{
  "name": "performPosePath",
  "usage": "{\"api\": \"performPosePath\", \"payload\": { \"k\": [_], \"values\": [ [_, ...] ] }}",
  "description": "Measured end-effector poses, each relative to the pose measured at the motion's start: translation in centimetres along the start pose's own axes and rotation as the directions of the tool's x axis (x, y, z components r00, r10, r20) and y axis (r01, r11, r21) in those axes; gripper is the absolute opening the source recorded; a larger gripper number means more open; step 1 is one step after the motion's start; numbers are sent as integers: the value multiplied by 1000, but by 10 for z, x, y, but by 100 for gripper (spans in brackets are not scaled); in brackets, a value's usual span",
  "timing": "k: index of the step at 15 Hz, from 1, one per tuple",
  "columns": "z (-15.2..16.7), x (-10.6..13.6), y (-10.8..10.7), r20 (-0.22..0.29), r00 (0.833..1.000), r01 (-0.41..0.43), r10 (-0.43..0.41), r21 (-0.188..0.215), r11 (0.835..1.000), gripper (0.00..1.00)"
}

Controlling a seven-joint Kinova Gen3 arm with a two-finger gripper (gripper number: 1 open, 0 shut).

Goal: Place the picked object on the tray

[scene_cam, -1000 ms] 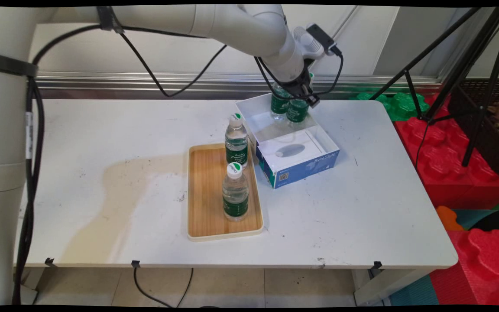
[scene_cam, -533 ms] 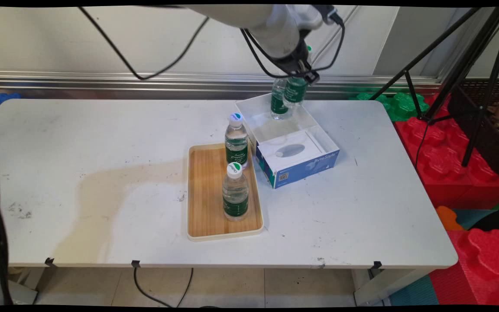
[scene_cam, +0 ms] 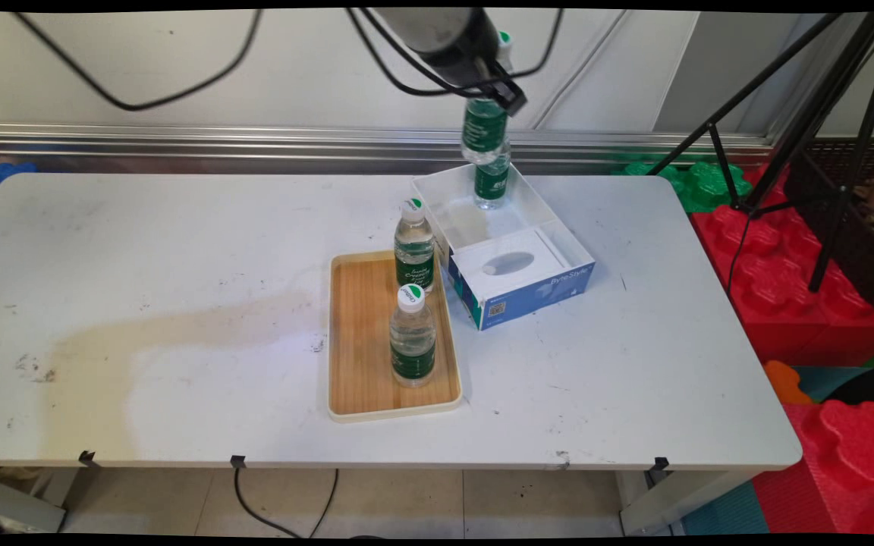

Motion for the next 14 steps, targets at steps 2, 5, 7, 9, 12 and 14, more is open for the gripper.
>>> {"api": "performPosePath", "payload": {
  "k": [2,5,7,9,12,14],
  "values": [
    [-24,-8,-7,0,1000,2,-2,2,1000,0],
    [-57,-23,-14,6,1000,12,-12,3,1000,0],
    [-77,-32,-16,10,1000,22,-22,6,1000,0],
    [-96,-44,-17,17,999,36,-37,9,999,0],
    [-128,-64,-18,35,998,60,-60,14,998,0],
    [-150,-82,-17,54,996,72,-73,15,997,0]
  ]
}}
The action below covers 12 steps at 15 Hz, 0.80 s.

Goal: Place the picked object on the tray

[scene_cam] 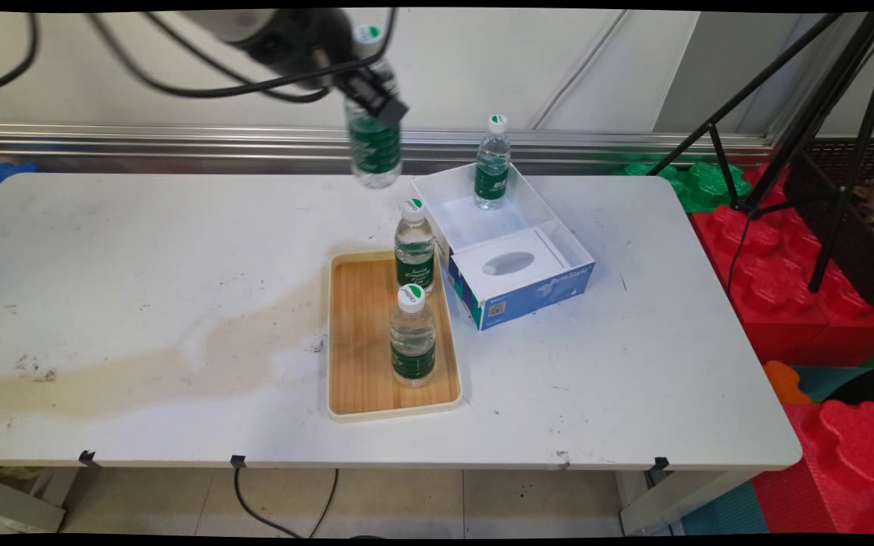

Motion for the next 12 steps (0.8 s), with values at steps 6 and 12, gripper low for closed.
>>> {"api": "performPosePath", "payload": {
  "k": [6,12],
  "values": [
    [-37,-47,2,66,998,17,-15,-23,1000,0],
    [-36,-82,14,107,993,56,-50,-51,997,0]
  ]
}}
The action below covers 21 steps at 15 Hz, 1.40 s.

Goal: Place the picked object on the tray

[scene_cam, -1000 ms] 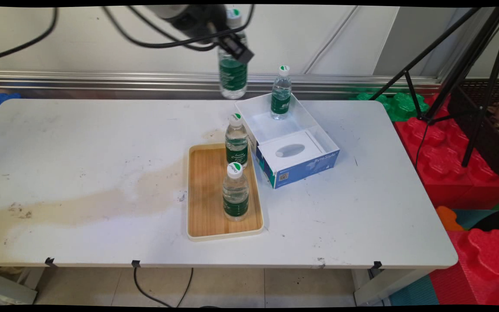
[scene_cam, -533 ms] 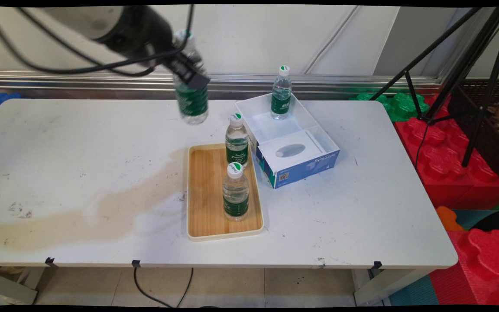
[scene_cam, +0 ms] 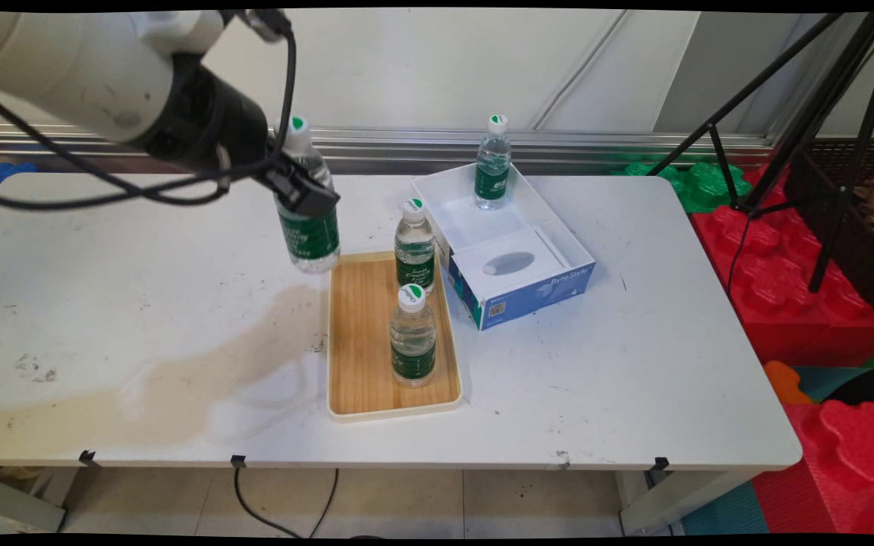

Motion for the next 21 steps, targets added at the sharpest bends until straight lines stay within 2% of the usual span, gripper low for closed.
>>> {"api": "performPosePath", "payload": {
  "k": [11,21],
  "values": [
    [57,-41,21,26,1000,-6,7,-38,999,0],
    [122,-60,27,28,997,-74,76,-71,995,0]
  ]
}}
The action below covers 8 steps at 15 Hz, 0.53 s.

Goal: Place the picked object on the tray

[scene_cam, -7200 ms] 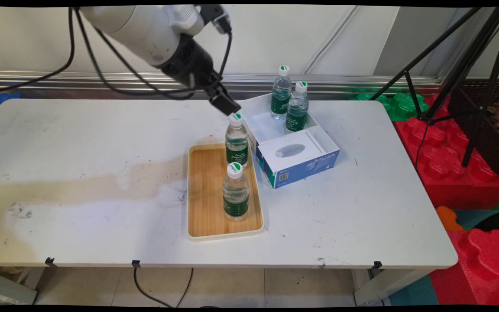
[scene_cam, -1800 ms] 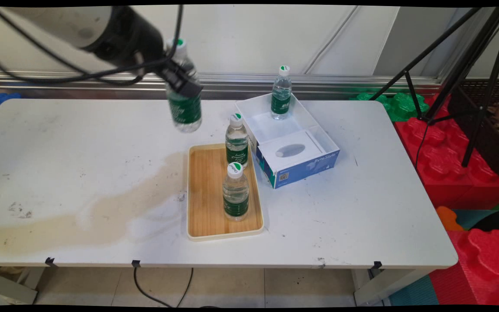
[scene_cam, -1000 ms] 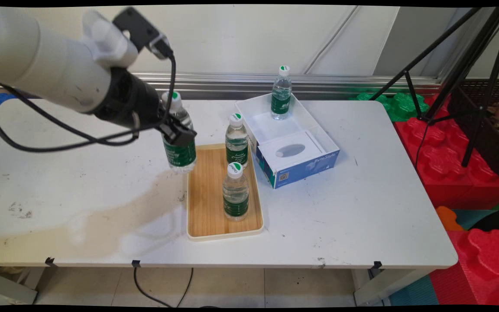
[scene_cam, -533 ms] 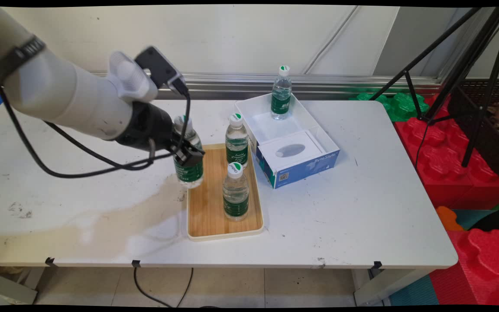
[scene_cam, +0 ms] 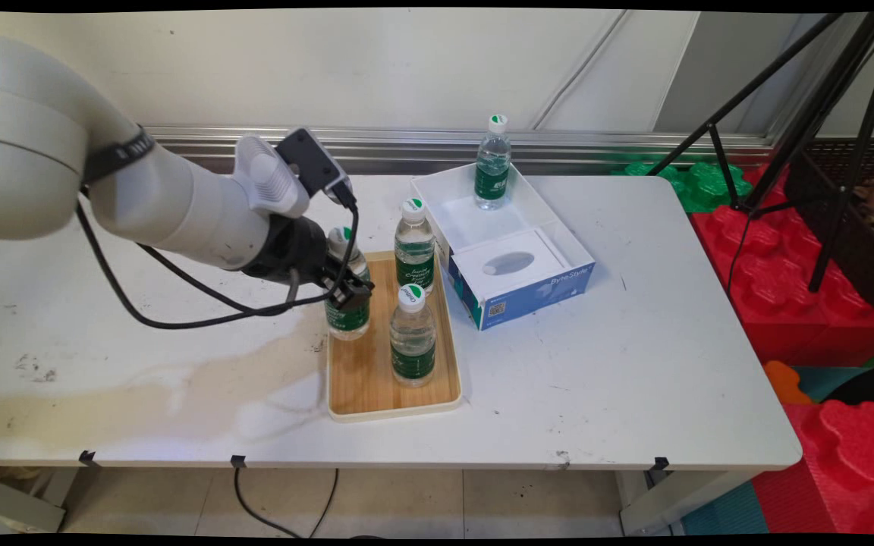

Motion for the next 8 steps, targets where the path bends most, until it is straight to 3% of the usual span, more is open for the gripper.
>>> {"api": "performPosePath", "payload": {
  "k": [8],
  "values": [
    [31,-10,-3,0,1000,-23,23,-48,999,0]
  ]
}}
